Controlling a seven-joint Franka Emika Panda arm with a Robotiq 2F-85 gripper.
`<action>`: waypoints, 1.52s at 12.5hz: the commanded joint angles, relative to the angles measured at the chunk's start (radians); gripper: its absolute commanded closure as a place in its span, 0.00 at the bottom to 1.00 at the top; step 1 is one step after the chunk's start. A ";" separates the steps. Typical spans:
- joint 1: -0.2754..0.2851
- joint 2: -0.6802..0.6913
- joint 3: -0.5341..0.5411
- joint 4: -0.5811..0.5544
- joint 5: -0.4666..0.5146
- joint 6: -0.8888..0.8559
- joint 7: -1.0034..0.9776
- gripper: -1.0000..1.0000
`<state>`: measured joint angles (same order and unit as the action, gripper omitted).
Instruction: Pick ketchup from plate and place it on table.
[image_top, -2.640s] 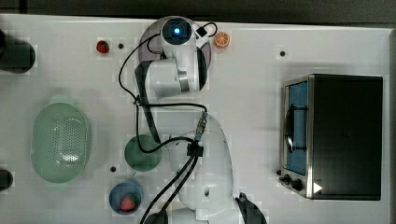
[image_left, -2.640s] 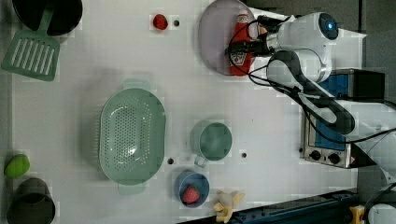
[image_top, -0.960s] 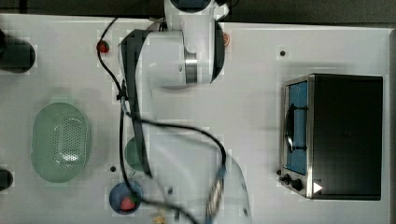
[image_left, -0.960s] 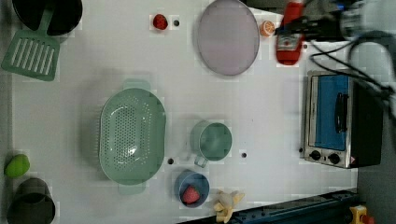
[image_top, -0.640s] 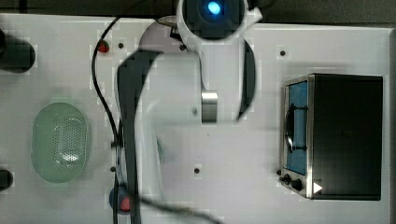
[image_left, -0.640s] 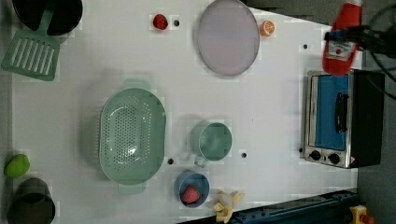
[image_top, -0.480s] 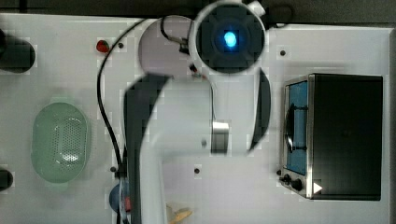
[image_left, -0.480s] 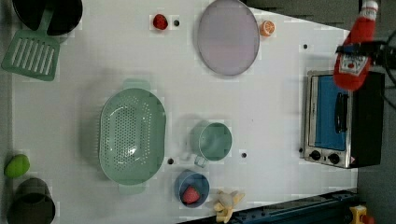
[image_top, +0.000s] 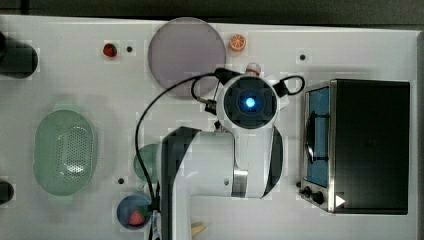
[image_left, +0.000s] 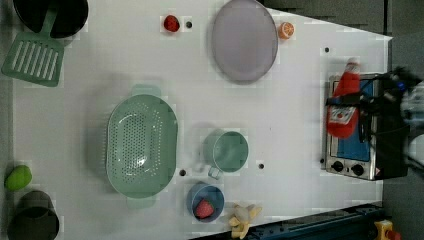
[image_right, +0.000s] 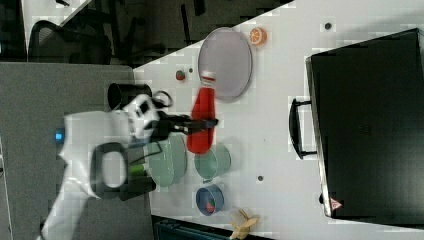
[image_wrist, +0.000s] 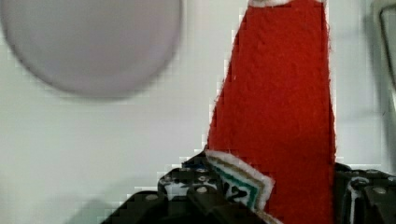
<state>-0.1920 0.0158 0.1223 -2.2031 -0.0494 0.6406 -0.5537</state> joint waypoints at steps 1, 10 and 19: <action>0.001 0.008 -0.008 -0.090 0.010 0.104 -0.027 0.41; 0.002 0.233 -0.003 -0.174 0.010 0.329 -0.026 0.18; 0.003 -0.053 0.003 -0.079 0.010 0.177 0.220 0.00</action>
<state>-0.1835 0.0132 0.1219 -2.3301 -0.0379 0.8384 -0.4531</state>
